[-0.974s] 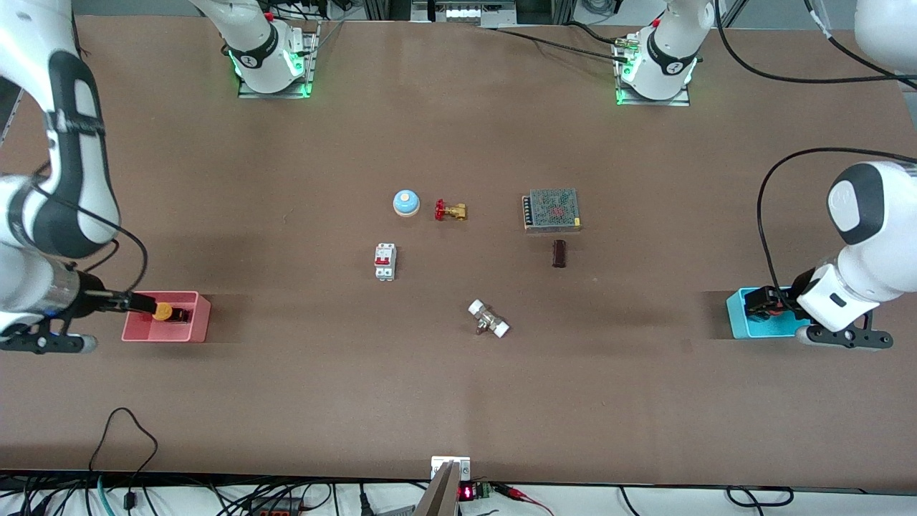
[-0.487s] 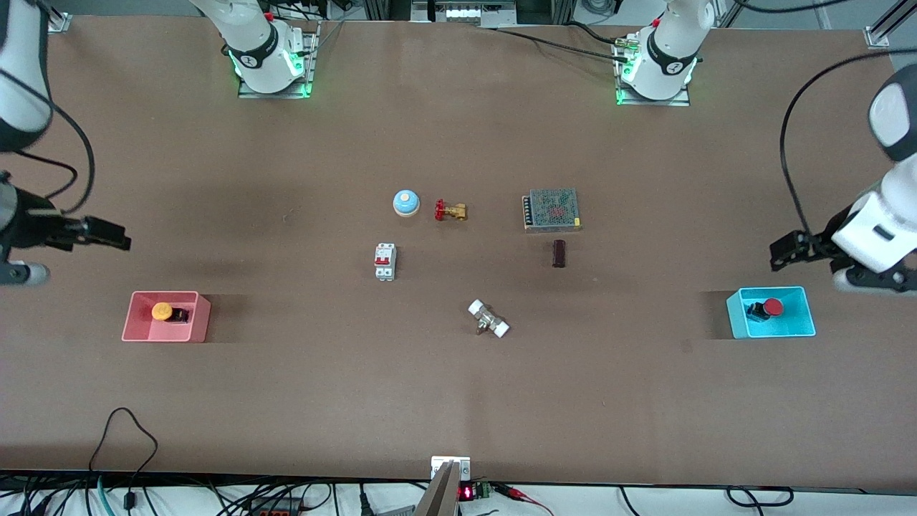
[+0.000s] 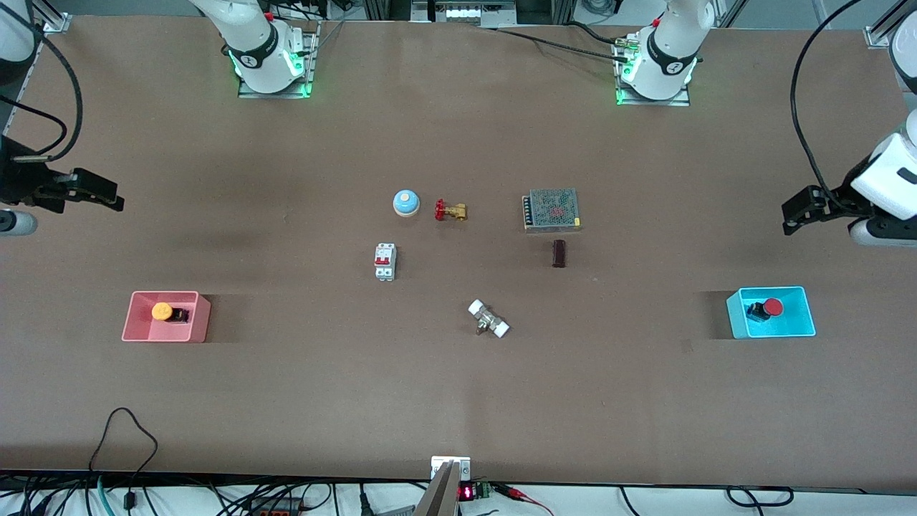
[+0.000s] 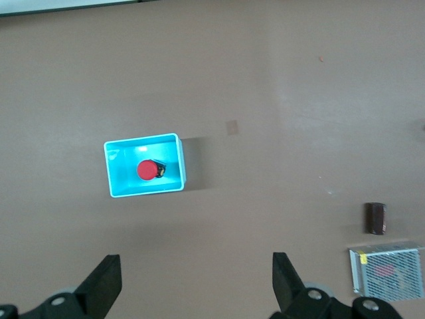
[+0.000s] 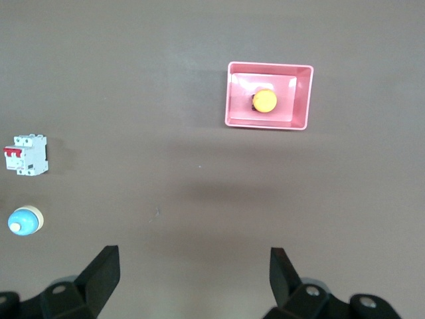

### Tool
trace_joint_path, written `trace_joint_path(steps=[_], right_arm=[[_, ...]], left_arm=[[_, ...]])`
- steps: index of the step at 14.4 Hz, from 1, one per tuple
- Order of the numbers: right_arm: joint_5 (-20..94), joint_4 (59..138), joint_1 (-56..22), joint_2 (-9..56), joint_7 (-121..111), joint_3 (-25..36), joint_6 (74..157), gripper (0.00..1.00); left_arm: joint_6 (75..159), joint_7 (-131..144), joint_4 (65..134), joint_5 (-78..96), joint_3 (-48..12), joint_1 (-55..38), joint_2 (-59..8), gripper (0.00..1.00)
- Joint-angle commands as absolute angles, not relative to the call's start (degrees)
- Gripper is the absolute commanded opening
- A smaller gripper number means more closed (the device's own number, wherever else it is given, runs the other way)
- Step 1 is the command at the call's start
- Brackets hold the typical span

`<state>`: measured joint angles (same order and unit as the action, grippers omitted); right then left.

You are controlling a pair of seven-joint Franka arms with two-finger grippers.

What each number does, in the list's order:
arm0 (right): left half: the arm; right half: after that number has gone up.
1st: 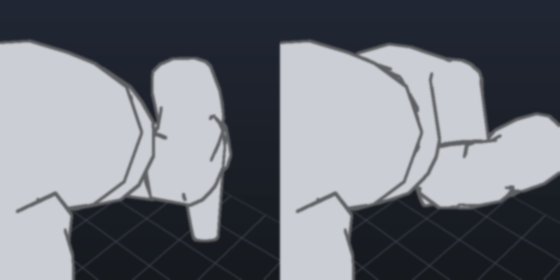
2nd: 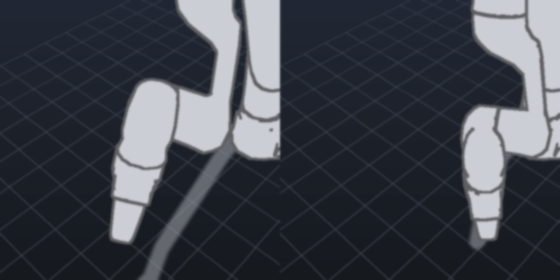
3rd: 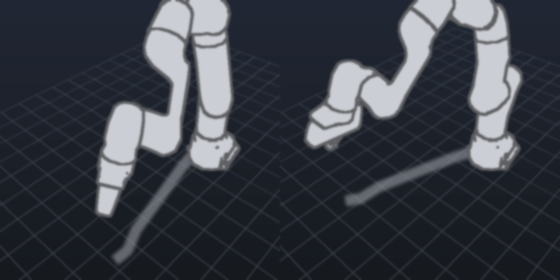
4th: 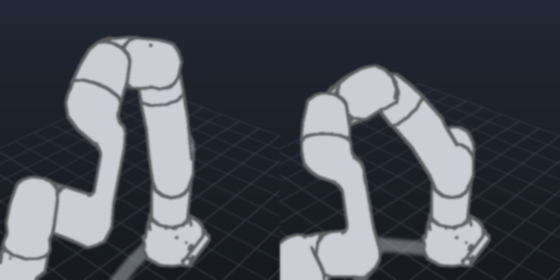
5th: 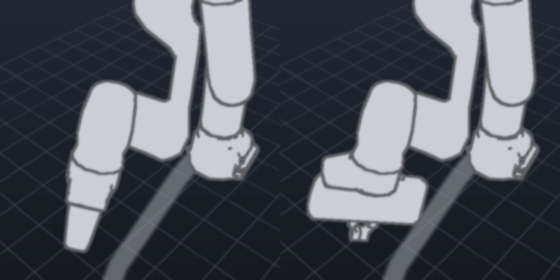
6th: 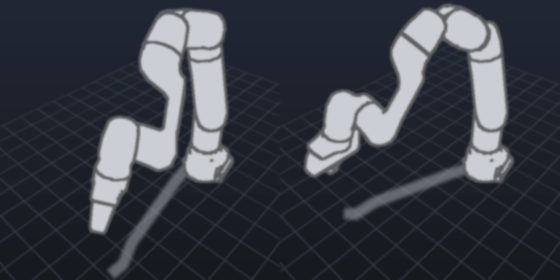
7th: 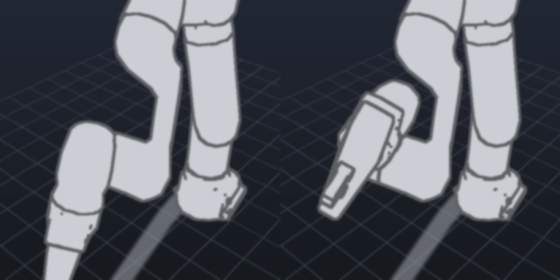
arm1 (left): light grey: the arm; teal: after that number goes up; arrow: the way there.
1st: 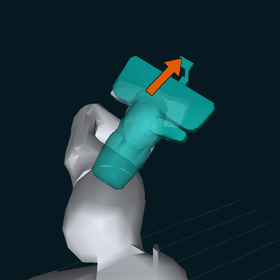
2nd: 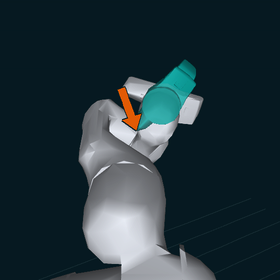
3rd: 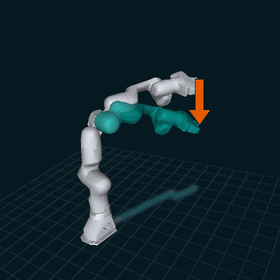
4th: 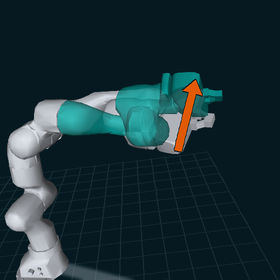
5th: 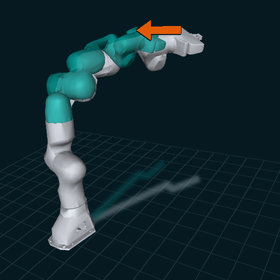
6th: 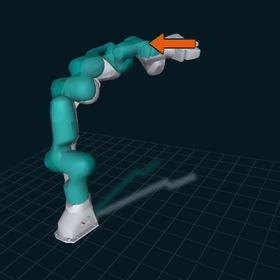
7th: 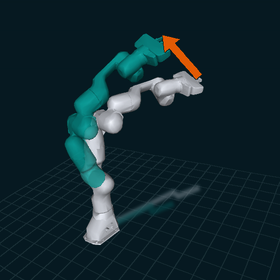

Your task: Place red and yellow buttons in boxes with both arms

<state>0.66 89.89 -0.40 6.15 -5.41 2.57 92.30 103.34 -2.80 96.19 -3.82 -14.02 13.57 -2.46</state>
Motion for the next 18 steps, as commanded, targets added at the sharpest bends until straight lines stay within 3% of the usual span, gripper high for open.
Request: trace_joint_path(steps=[1, 6, 18], right_arm=[[-0.3, 93.8, -0.9, 2.2, -4.9, 2.9, 92.5, 1.0], [-0.3, 98.0, -0.7, -1.7, -3.5, 3.3, 92.6, 1.0], [-0.3, 97.9, 0.1, -2.1, -2.7, 3.3, 91.4, 1.0]], left_arm=[[101.1, -3.1, 97.9, -2.3, -3.6, 3.4, 1.6, 1.0], [99.8, -6.1, 98.0, 1.7, -1.7, 2.5, 4.0, 1.0], [97.7, -3.6, 97.8, 1.8, -1.7, 3.7, 4.9, 1.0]])
